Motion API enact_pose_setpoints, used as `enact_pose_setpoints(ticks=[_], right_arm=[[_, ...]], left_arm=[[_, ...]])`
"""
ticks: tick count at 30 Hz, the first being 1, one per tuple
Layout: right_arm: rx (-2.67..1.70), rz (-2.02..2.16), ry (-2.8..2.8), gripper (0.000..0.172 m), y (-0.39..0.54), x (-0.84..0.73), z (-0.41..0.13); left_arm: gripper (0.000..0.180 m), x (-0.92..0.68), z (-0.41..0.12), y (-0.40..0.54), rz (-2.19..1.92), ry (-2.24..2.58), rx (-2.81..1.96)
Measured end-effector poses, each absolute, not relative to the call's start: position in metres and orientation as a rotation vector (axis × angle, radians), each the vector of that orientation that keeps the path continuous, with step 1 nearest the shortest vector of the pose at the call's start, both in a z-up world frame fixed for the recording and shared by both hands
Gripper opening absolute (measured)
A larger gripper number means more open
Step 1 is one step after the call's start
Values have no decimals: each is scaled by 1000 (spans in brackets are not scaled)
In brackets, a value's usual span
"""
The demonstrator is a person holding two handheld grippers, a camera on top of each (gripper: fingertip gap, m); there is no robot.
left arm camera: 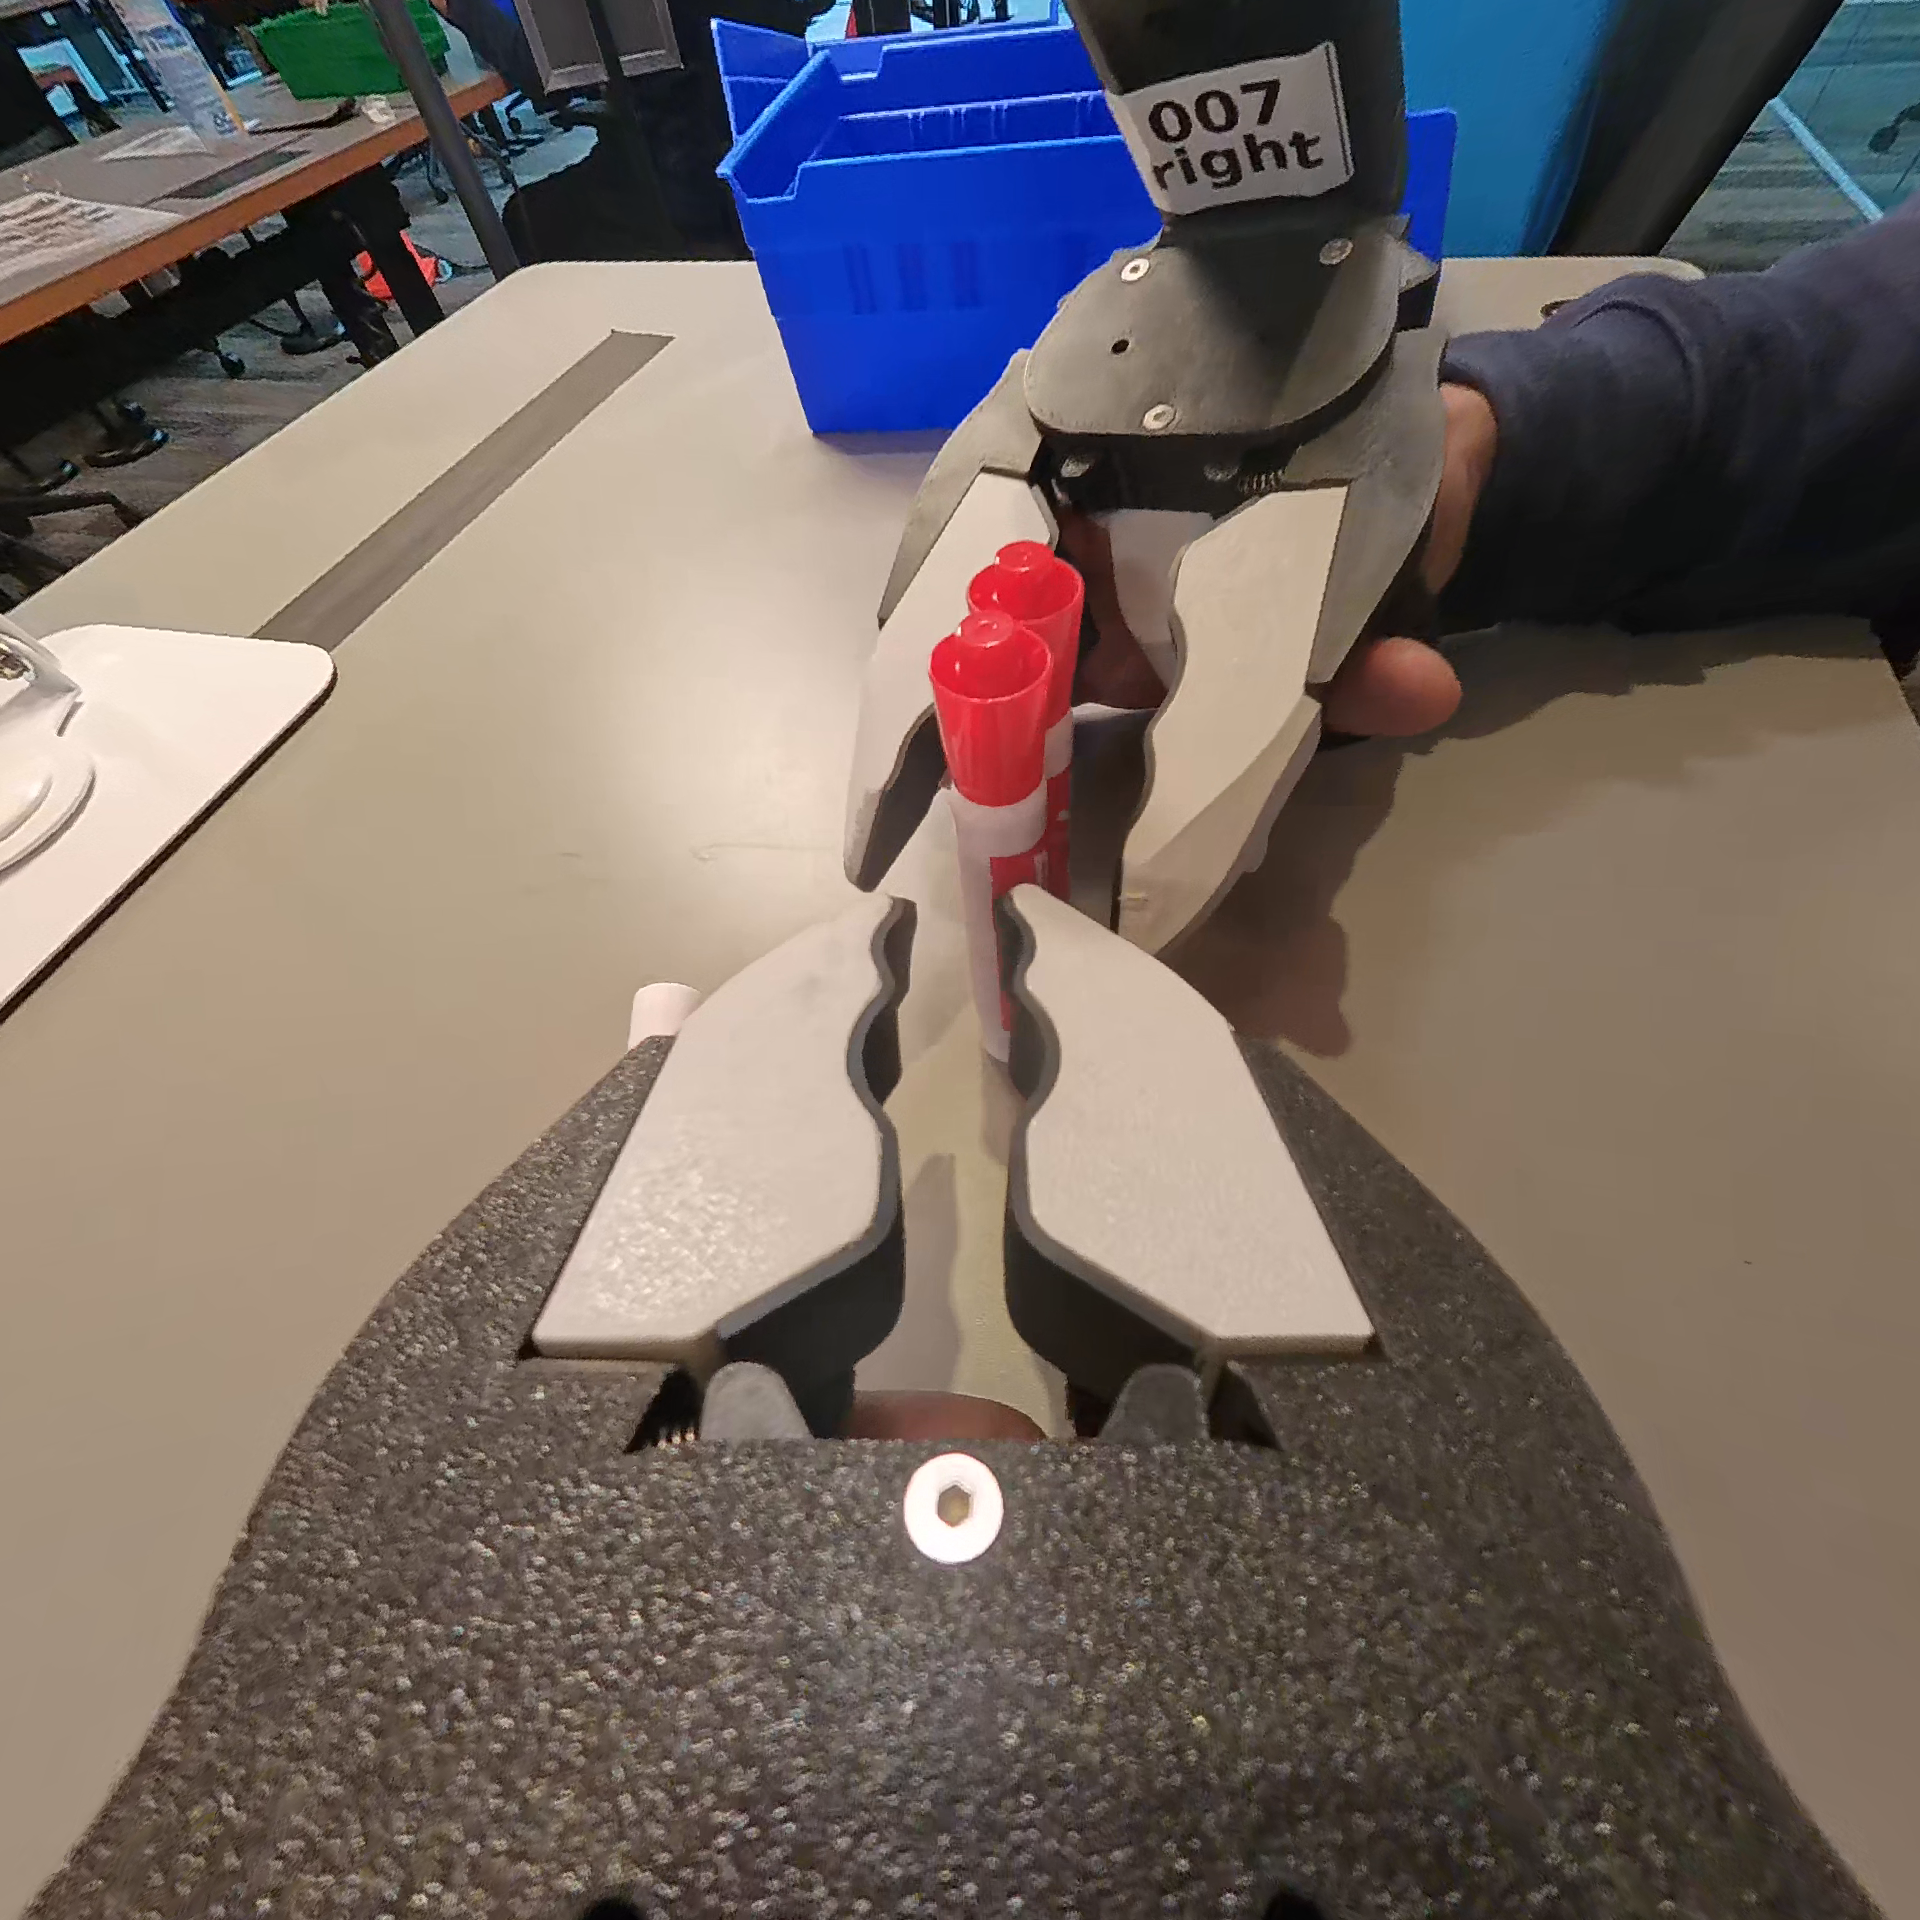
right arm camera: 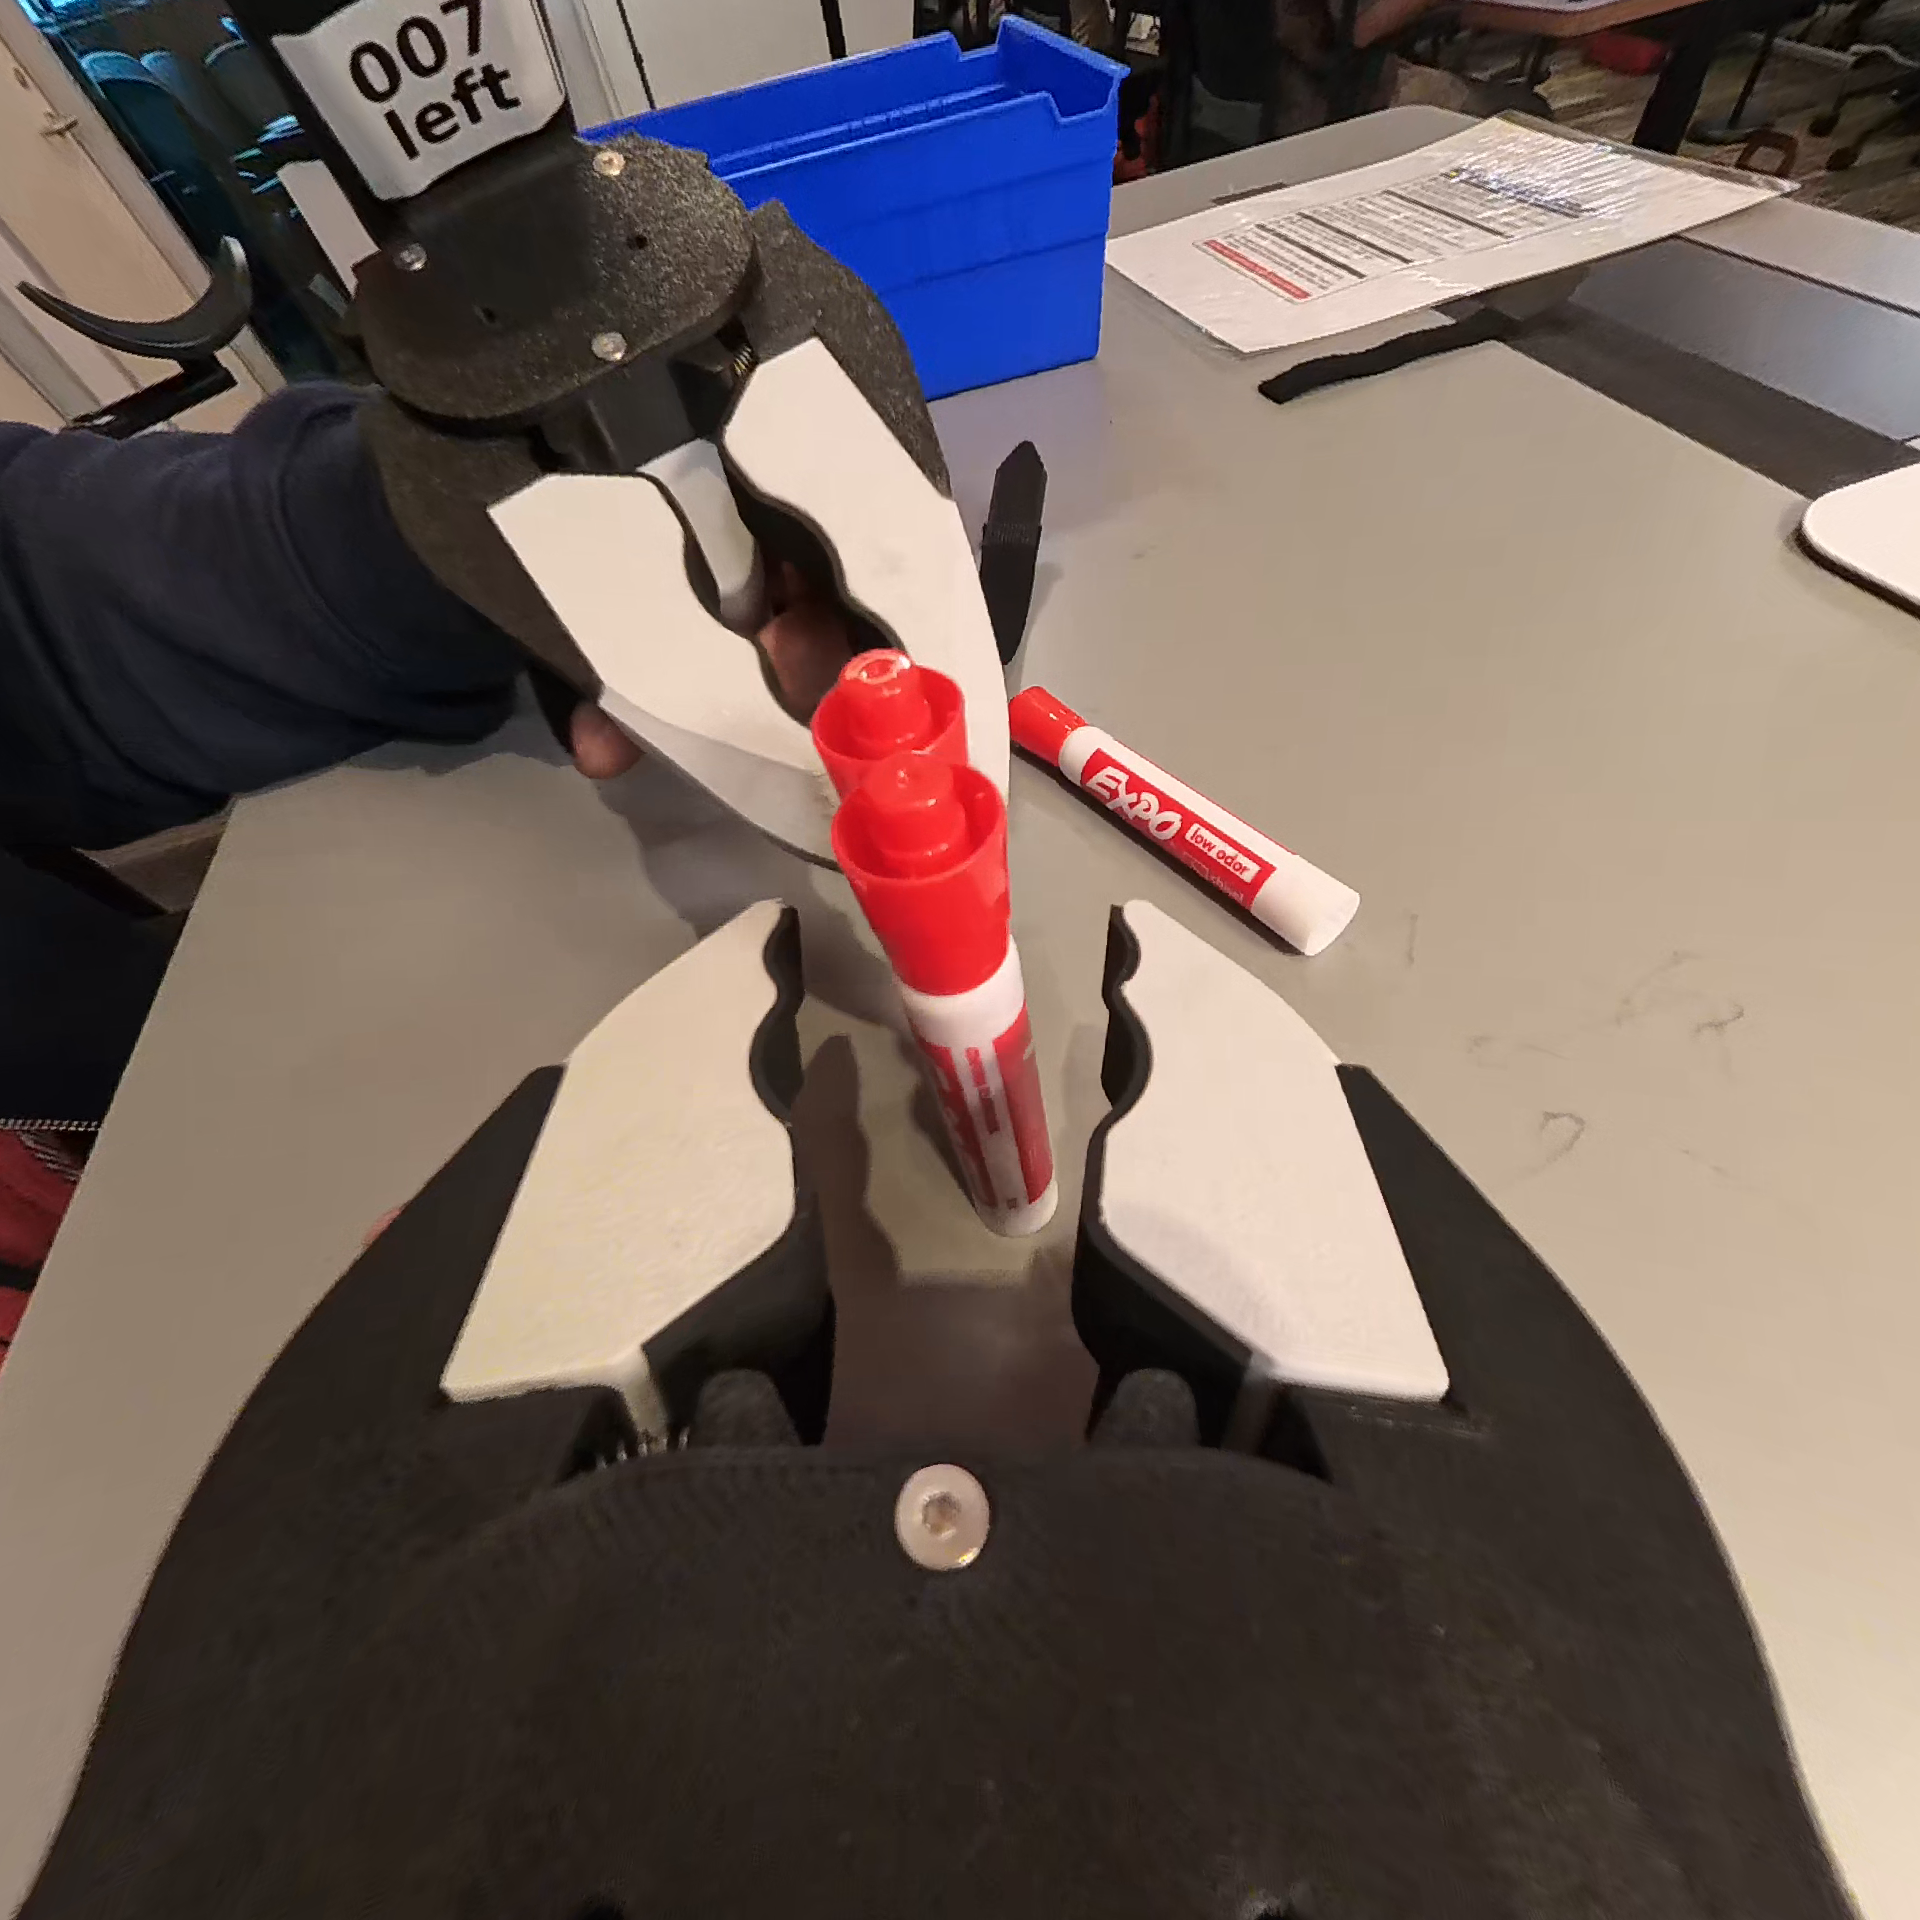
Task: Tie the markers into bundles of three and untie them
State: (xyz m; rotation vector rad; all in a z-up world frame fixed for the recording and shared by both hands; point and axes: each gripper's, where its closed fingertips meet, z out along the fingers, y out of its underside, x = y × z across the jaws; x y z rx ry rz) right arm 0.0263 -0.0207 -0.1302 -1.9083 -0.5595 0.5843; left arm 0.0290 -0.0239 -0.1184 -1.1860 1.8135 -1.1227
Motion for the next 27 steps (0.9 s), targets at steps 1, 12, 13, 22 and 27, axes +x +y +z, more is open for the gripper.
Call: enact_pose_setpoints(ticks=[1, 12, 13, 22, 27], right_arm=[[-1911, 586, -558, 56, -20, 26, -131], [-1923, 631, -529, 51, -15, 25, -131], [-1926, 626, -534, 51, -15, 25, -132], [-1947, 626, -553, 42, -15, 22, -135], [-1950, 641, -550, 38, -14, 22, -135]], left_arm=[[15, 29, -119, -23, -1121, 1811, -1190], [10, 31, -115, -19, -1152, 1766, -1206], [9, 31, -114, -19, -1156, 1761, -1206], [6, 33, -113, -20, -1160, 1739, -1197], [6, 34, -116, -22, -1160, 1747, -1197]])
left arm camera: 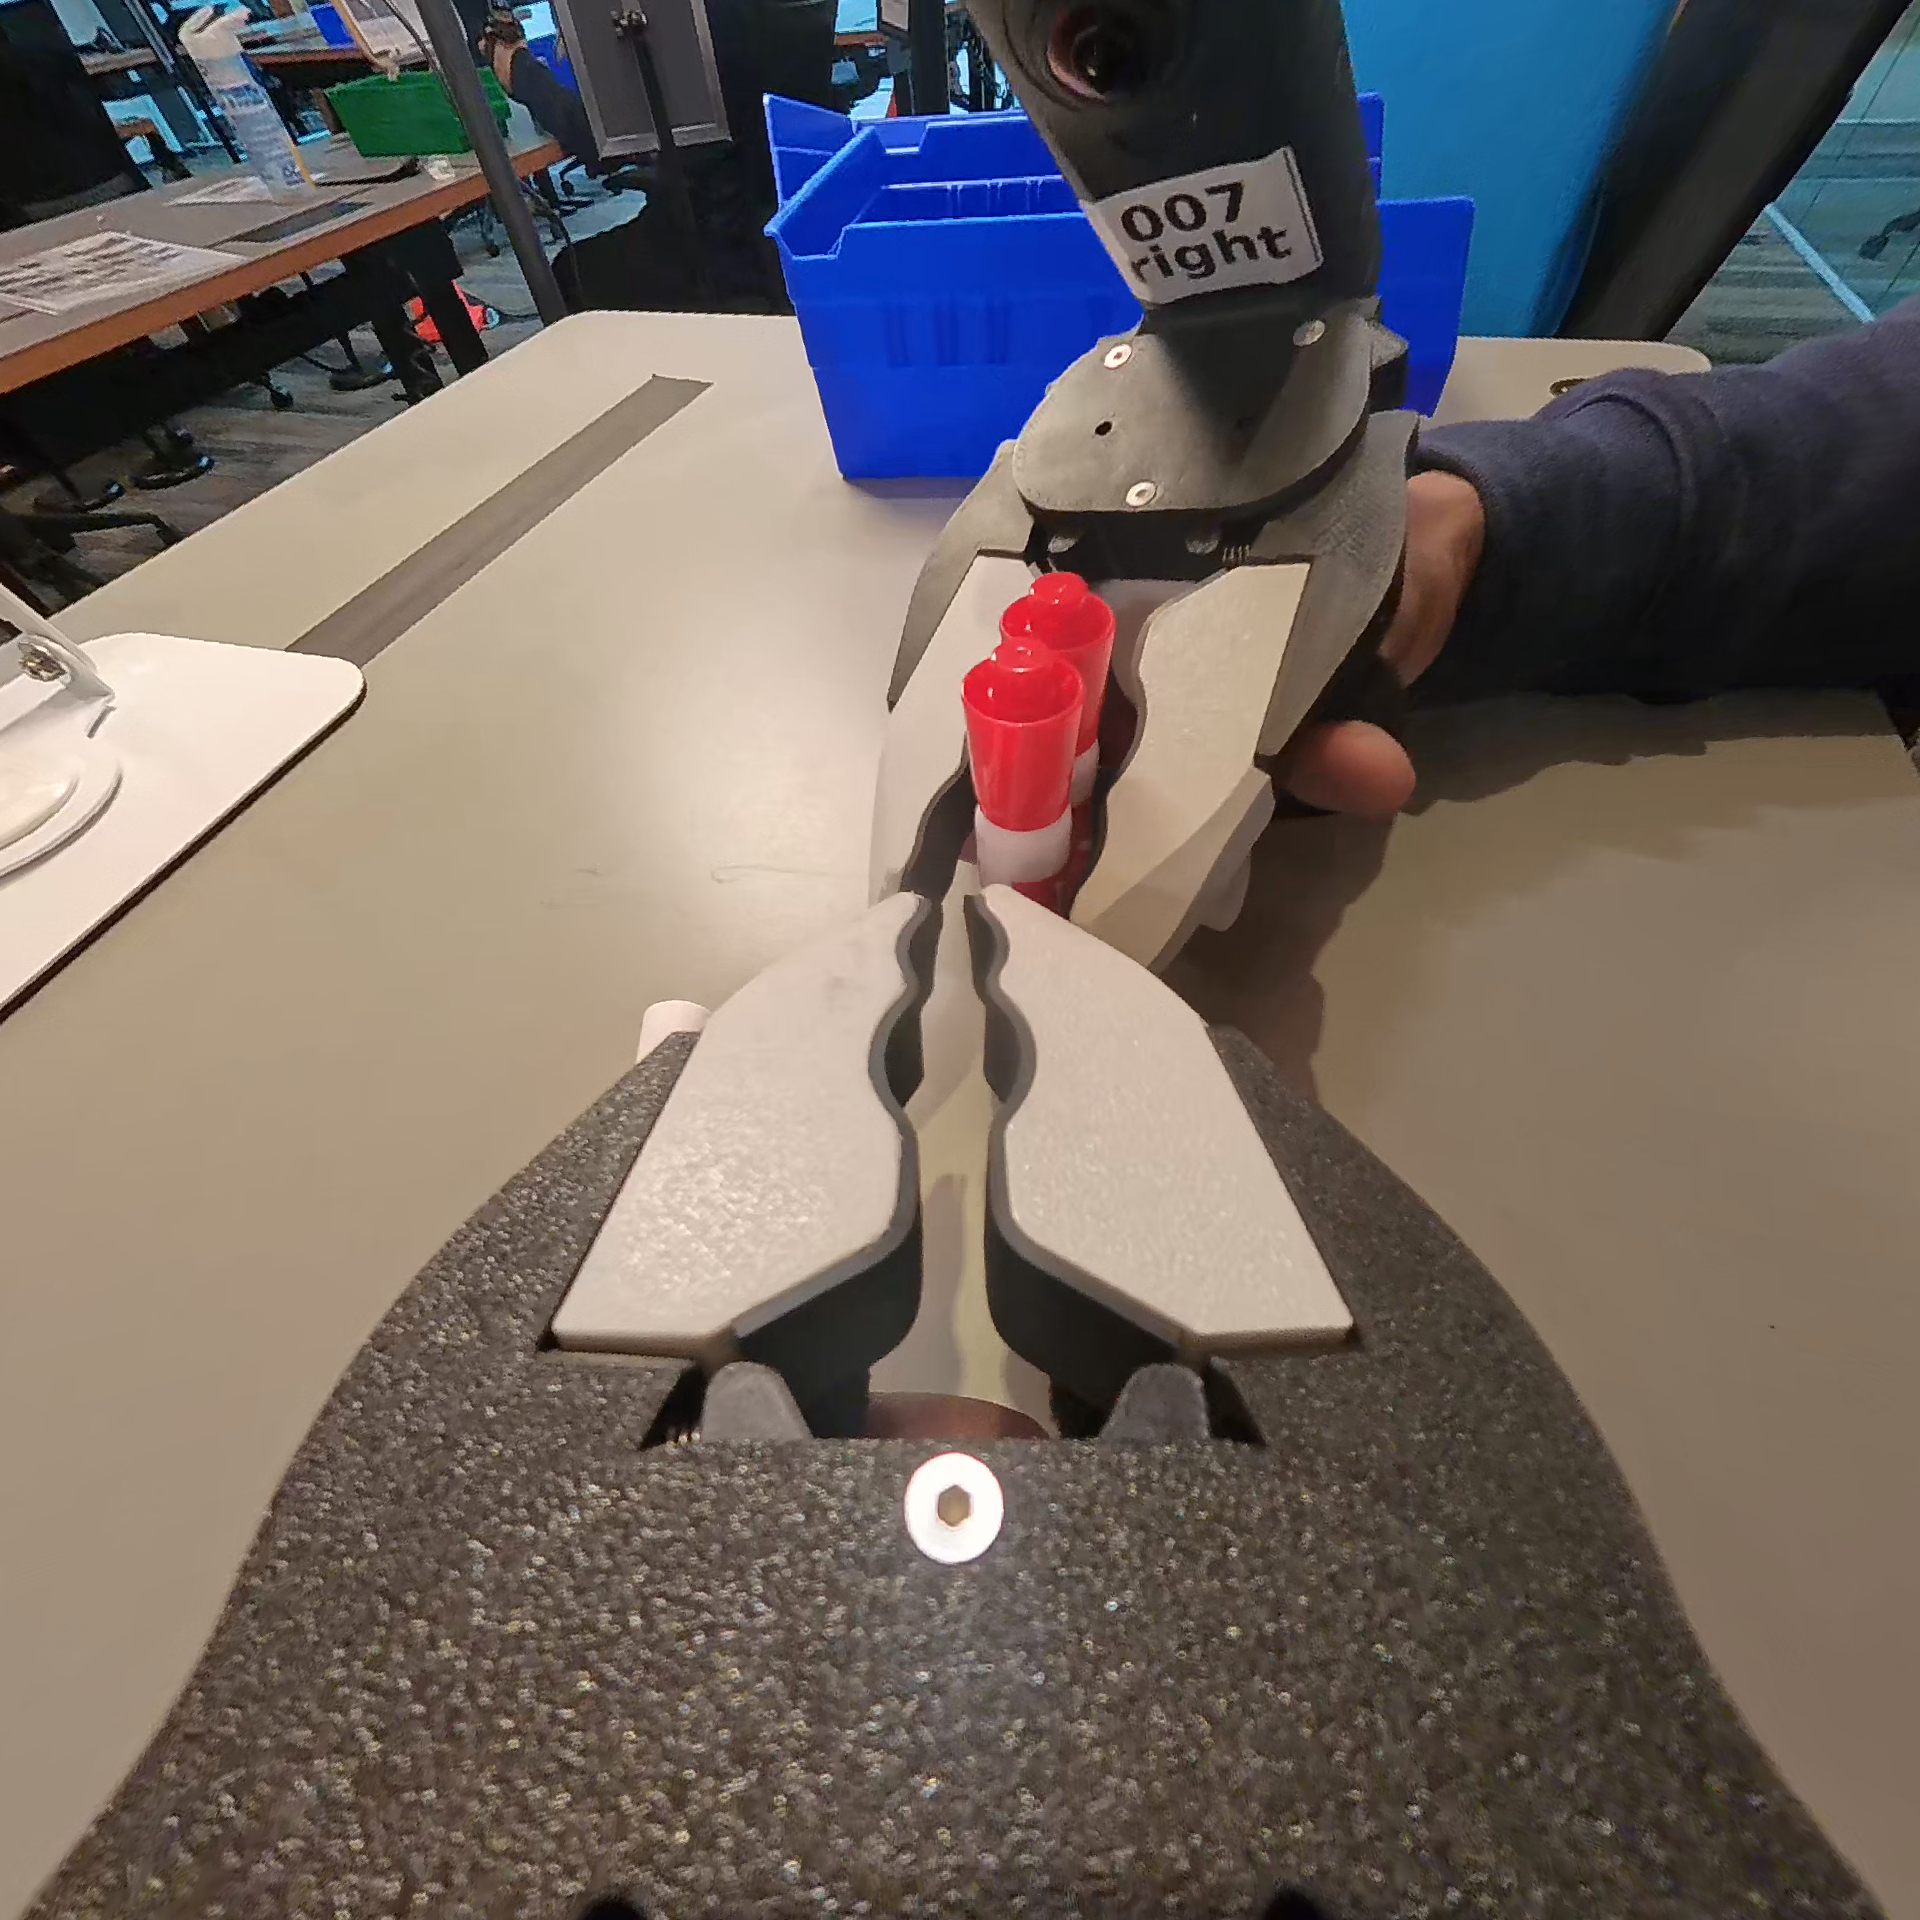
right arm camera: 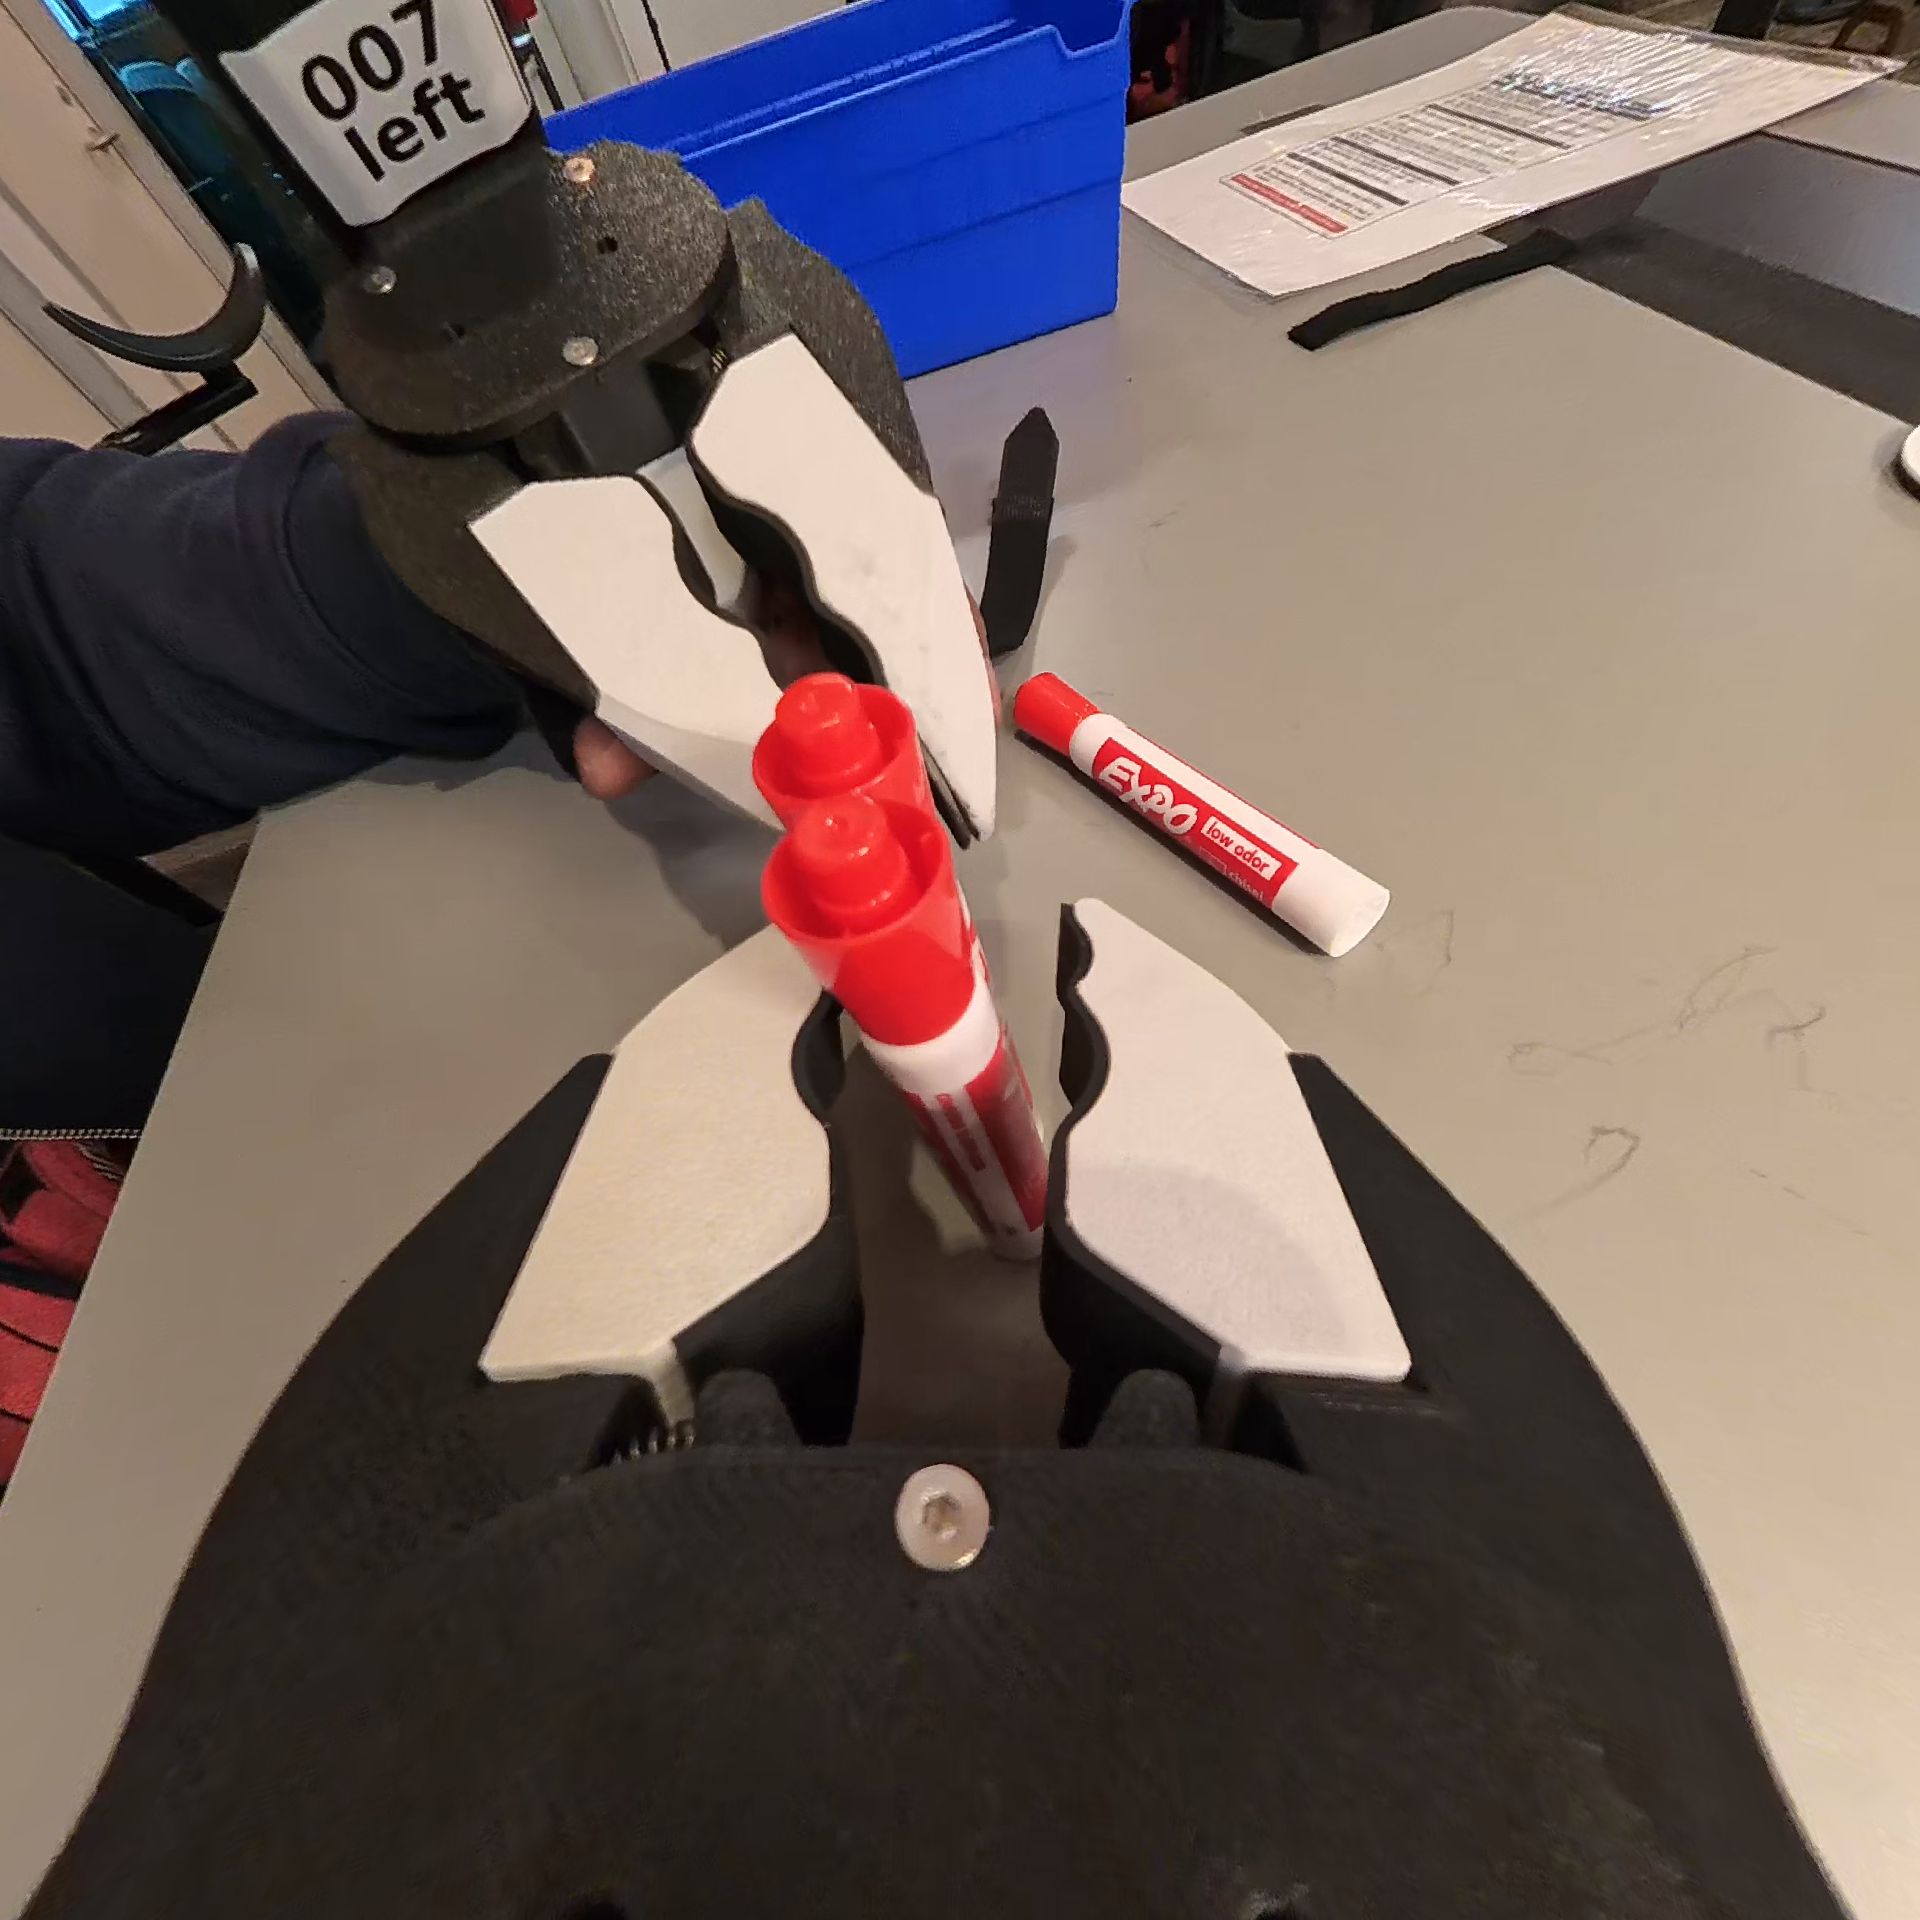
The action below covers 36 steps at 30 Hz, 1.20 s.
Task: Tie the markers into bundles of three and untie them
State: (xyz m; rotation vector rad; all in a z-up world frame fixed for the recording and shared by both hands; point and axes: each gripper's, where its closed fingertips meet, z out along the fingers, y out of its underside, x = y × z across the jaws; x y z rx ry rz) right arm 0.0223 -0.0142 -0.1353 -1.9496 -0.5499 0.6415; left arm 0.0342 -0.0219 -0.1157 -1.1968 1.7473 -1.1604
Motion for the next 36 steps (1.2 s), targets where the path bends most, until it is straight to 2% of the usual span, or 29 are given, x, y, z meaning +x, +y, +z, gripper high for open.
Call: enact_pose_setpoints(ticks=[7, 14, 32, 36], right_arm=[[-1962, 645, -564, 35, -14, 20, -137], [-1988, 642, -553, 19, -10, 21, -141], [-1927, 647, -467, 18, -2, 32, -130], [-1877, 764, -357, 18, 0, 40, -119]], left_arm=[[5, 35, -115, -21, -1170, 1735, -1204], [2, 36, -119, -25, -1171, 1752, -1201], [7, 32, -110, -6, -1149, 1683, -1228], [10, 33, -114, -2, -1151, 1671, -1276]])
